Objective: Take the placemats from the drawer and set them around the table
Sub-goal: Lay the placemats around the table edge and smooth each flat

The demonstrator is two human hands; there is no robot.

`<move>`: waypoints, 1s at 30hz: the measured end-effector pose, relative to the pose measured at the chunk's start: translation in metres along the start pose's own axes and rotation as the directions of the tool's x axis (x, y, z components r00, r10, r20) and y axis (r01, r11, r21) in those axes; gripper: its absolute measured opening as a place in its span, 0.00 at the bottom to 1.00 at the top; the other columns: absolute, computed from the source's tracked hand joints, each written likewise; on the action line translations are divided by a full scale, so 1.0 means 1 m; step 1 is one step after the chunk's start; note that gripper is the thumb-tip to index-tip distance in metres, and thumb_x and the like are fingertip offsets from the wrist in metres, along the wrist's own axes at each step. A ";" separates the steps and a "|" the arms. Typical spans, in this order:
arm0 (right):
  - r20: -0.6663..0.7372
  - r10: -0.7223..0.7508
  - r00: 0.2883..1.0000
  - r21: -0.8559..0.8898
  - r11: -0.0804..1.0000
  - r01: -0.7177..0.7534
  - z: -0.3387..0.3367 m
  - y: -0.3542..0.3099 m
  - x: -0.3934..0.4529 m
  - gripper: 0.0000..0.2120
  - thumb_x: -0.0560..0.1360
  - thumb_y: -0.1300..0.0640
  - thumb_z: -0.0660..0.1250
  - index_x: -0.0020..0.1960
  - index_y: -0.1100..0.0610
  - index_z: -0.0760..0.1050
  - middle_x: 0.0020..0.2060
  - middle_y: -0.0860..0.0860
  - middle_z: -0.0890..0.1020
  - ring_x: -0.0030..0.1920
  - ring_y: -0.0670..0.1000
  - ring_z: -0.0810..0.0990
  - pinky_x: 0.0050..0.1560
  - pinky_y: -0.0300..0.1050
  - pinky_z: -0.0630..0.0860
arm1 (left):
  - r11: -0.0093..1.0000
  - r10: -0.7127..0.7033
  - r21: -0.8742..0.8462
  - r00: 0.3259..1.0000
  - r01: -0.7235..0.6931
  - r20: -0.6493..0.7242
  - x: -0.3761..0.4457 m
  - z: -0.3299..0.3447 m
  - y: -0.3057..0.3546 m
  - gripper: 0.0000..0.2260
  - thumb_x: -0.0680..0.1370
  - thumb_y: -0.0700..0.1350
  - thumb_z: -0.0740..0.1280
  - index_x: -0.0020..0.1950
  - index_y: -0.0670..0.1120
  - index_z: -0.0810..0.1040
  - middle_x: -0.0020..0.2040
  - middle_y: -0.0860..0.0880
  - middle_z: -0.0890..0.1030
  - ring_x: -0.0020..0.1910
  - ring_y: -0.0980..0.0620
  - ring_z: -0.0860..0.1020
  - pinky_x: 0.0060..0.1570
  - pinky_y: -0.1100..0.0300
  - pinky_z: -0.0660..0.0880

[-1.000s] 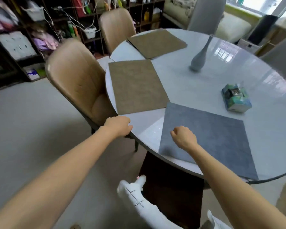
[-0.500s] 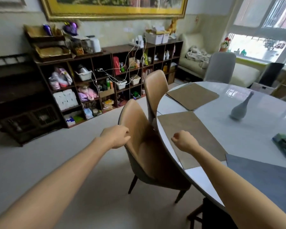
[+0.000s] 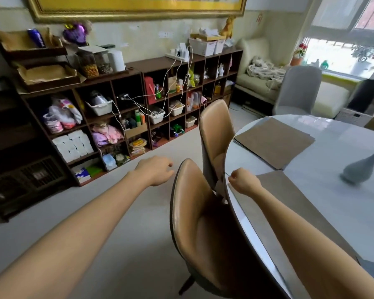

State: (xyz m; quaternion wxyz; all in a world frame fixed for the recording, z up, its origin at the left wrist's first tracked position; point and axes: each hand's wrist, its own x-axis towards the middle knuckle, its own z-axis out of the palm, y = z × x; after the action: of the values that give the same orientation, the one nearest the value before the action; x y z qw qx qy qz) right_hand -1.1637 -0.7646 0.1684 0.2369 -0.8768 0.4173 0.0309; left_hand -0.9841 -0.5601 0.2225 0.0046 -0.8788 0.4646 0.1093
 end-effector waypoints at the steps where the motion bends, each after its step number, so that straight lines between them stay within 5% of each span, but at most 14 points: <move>1: -0.002 0.010 1.000 0.000 1.000 -0.010 -0.002 -0.008 0.017 0.12 0.77 0.55 0.62 0.51 0.61 0.79 0.47 0.56 0.82 0.45 0.55 0.81 0.49 0.50 0.80 | 1.000 0.011 -0.004 1.000 -0.011 0.000 0.018 -0.004 -0.009 0.19 0.80 0.54 0.57 0.71 0.52 0.71 0.68 0.49 0.74 0.66 0.46 0.73 0.59 0.50 0.74; 6: -0.049 0.108 0.993 -0.051 0.993 -0.110 -0.004 -0.042 0.095 0.11 0.78 0.57 0.58 0.40 0.60 0.74 0.40 0.56 0.79 0.37 0.52 0.76 0.36 0.43 0.72 | 0.995 0.100 0.003 0.994 -0.101 0.052 0.117 -0.005 -0.054 0.20 0.80 0.54 0.57 0.71 0.51 0.70 0.69 0.49 0.74 0.66 0.47 0.73 0.61 0.50 0.73; 10: -0.105 0.214 0.971 -0.002 0.976 -0.216 0.005 -0.063 0.146 0.09 0.79 0.58 0.59 0.41 0.59 0.72 0.38 0.54 0.77 0.32 0.46 0.72 0.29 0.37 0.63 | 0.970 0.229 0.060 0.969 -0.235 0.091 0.197 -0.008 -0.082 0.20 0.81 0.53 0.57 0.72 0.51 0.69 0.69 0.48 0.73 0.66 0.46 0.72 0.61 0.50 0.73; 14: -0.148 0.403 0.903 0.066 0.915 -0.398 0.006 -0.076 0.178 0.12 0.77 0.58 0.59 0.37 0.61 0.73 0.37 0.56 0.78 0.38 0.56 0.78 0.37 0.42 0.72 | 0.905 0.386 0.114 0.904 -0.410 0.183 0.264 -0.028 -0.099 0.19 0.82 0.52 0.56 0.72 0.51 0.68 0.69 0.47 0.72 0.67 0.46 0.71 0.59 0.51 0.71; 18: -0.189 0.541 0.820 0.138 0.841 -0.523 -0.005 -0.078 0.195 0.13 0.77 0.56 0.58 0.48 0.62 0.78 0.45 0.58 0.82 0.45 0.58 0.80 0.46 0.48 0.76 | 0.827 0.521 0.107 0.825 -0.551 0.220 0.335 -0.052 -0.096 0.19 0.81 0.52 0.57 0.72 0.51 0.69 0.69 0.48 0.73 0.66 0.47 0.72 0.60 0.51 0.72; 25: -0.239 0.725 0.646 0.245 0.689 -0.682 -0.019 -0.024 0.243 0.10 0.77 0.59 0.58 0.37 0.58 0.69 0.36 0.54 0.75 0.38 0.55 0.74 0.33 0.42 0.65 | 0.651 0.716 0.141 0.665 -0.746 0.211 0.453 -0.059 -0.026 0.15 0.80 0.51 0.59 0.64 0.49 0.75 0.61 0.48 0.78 0.58 0.47 0.77 0.55 0.50 0.76; 30: -0.200 0.775 0.600 0.294 0.632 -0.717 -0.034 0.006 0.325 0.12 0.78 0.57 0.58 0.56 0.62 0.71 0.52 0.56 0.77 0.52 0.58 0.76 0.47 0.47 0.71 | 0.541 0.773 0.184 0.571 -0.821 0.275 0.536 -0.063 0.017 0.17 0.81 0.50 0.58 0.68 0.48 0.72 0.62 0.48 0.77 0.60 0.47 0.76 0.50 0.54 0.74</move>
State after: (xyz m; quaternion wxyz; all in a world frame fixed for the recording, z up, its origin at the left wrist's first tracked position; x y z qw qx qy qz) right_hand -0.9617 -1.0158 0.1146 0.2133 -0.5882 0.7786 -0.0481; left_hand -0.6949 -1.0139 0.1800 0.1209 -0.5467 0.8225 0.1000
